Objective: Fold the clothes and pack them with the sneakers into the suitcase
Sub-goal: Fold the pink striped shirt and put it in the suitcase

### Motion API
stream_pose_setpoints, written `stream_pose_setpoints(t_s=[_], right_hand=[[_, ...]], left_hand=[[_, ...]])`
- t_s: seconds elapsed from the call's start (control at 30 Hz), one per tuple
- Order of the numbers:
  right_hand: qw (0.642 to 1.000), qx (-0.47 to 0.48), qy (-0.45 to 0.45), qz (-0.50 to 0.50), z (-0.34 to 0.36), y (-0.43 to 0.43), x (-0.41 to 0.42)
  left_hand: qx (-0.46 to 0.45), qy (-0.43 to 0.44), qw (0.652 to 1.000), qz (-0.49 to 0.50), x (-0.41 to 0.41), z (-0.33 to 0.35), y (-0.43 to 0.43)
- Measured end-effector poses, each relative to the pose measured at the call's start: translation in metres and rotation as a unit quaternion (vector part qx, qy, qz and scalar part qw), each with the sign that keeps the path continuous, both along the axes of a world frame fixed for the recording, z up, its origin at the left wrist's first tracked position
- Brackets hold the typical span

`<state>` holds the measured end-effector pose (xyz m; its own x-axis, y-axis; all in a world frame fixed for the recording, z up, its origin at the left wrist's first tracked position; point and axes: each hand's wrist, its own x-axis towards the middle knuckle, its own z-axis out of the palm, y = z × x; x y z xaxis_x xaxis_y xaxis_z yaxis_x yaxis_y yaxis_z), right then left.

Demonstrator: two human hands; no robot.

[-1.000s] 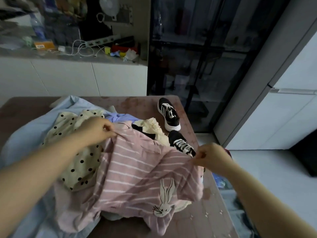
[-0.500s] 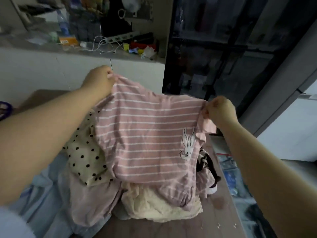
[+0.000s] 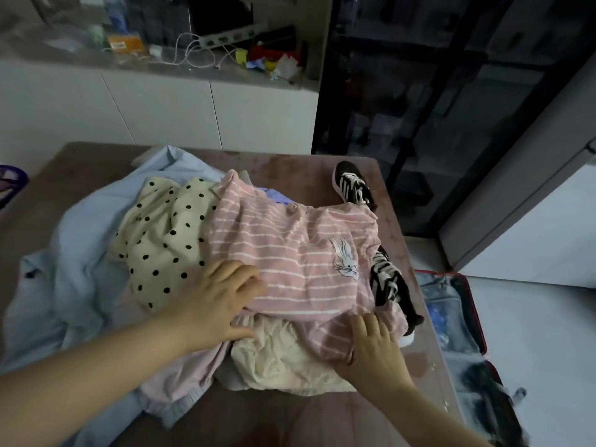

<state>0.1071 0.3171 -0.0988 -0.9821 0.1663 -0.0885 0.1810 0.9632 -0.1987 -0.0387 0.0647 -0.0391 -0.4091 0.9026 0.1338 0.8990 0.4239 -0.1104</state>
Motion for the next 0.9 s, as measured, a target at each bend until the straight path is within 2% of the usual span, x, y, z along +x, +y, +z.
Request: stream_pose_setpoints(t_s=[0.07, 0.13, 0.2, 0.23, 0.3, 0.4, 0.43, 0.5, 0.57, 0.63, 0.67, 0.73, 0.8, 0.9], right_hand=[[0.998, -0.010, 0.055, 0.023, 0.001, 0.003, -0.004], [0.993, -0.091, 0.074, -0.002, 0.024, 0.007, -0.008], [0.983, -0.167, 0.056, -0.048, 0.051, 0.019, -0.013], [0.977, -0.204, 0.041, -0.050, 0.064, 0.027, -0.014], [0.959, -0.282, 0.028, -0.035, 0.095, 0.046, -0.016], [0.891, -0.453, 0.025, 0.003, 0.148, 0.062, -0.015], [0.875, -0.482, 0.045, -0.004, 0.160, 0.067, -0.019], [0.877, -0.461, 0.123, -0.053, 0.166, 0.078, -0.037], [0.897, -0.340, 0.233, -0.159, 0.154, 0.094, -0.063], [0.893, -0.236, 0.286, -0.257, 0.137, 0.103, -0.082], [0.899, -0.214, 0.283, -0.257, 0.126, 0.105, -0.086], [0.944, -0.175, 0.213, -0.180, 0.100, 0.101, -0.085], [0.977, -0.154, 0.118, -0.089, 0.073, 0.086, -0.074], [0.991, -0.111, 0.028, -0.071, 0.045, 0.064, -0.053]], left_hand=[[0.022, 0.010, 1.000, 0.008, -0.013, -0.003, 0.002], [0.077, -0.017, 0.997, 0.014, -0.027, 0.013, 0.009], [0.146, -0.138, 0.978, 0.048, -0.040, 0.041, 0.015], [0.162, -0.223, 0.958, 0.081, -0.046, 0.054, 0.017], [0.140, -0.352, 0.916, 0.130, -0.059, 0.081, 0.019], [0.071, -0.477, 0.861, 0.162, -0.080, 0.118, 0.018], [0.060, -0.501, 0.848, 0.163, -0.087, 0.127, 0.019], [0.096, -0.462, 0.861, 0.188, -0.103, 0.129, 0.026], [0.168, -0.299, 0.899, 0.273, -0.119, 0.116, 0.034], [0.219, -0.119, 0.908, 0.338, -0.122, 0.094, 0.040], [0.236, -0.075, 0.911, 0.331, -0.118, 0.084, 0.043], [0.247, -0.055, 0.941, 0.226, -0.105, 0.068, 0.047], [0.191, -0.069, 0.972, 0.115, -0.086, 0.052, 0.047], [0.081, -0.072, 0.989, 0.102, -0.068, 0.028, 0.044]])
